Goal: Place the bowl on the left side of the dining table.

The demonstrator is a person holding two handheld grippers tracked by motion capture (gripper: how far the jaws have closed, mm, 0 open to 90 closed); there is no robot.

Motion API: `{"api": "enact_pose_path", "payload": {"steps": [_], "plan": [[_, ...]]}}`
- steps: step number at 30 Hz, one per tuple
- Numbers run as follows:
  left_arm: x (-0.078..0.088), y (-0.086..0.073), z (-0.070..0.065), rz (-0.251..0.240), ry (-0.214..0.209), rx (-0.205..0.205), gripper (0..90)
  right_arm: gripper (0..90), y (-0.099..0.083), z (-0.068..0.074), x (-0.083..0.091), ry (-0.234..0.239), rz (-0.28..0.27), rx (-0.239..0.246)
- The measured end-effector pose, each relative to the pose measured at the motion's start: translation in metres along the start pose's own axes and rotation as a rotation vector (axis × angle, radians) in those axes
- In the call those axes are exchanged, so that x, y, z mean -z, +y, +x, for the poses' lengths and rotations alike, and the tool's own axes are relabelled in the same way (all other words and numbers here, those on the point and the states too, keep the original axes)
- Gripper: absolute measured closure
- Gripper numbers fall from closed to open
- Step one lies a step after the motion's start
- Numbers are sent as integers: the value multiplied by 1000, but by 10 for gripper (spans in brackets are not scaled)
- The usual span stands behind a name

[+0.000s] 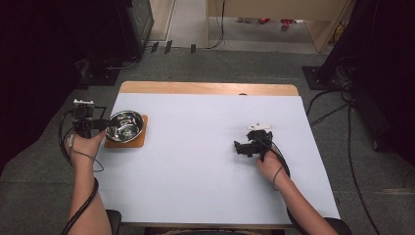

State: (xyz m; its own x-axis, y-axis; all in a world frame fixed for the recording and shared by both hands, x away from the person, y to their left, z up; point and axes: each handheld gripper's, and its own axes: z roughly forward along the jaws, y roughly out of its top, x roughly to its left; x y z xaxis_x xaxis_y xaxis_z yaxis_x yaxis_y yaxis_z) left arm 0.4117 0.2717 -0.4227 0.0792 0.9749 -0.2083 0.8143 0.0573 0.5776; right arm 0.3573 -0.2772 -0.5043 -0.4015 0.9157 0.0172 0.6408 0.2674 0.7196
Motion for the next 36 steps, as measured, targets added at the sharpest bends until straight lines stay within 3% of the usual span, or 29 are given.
{"api": "enact_pose_path", "payload": {"steps": [17, 36], "plan": [[10, 6, -31, -14, -54, -58, 335, 40, 0, 0, 0, 0, -1, 2], [4, 5, -69, 1, -114, -157, 313, 40, 0, 0, 0, 0, -1, 2]]}}
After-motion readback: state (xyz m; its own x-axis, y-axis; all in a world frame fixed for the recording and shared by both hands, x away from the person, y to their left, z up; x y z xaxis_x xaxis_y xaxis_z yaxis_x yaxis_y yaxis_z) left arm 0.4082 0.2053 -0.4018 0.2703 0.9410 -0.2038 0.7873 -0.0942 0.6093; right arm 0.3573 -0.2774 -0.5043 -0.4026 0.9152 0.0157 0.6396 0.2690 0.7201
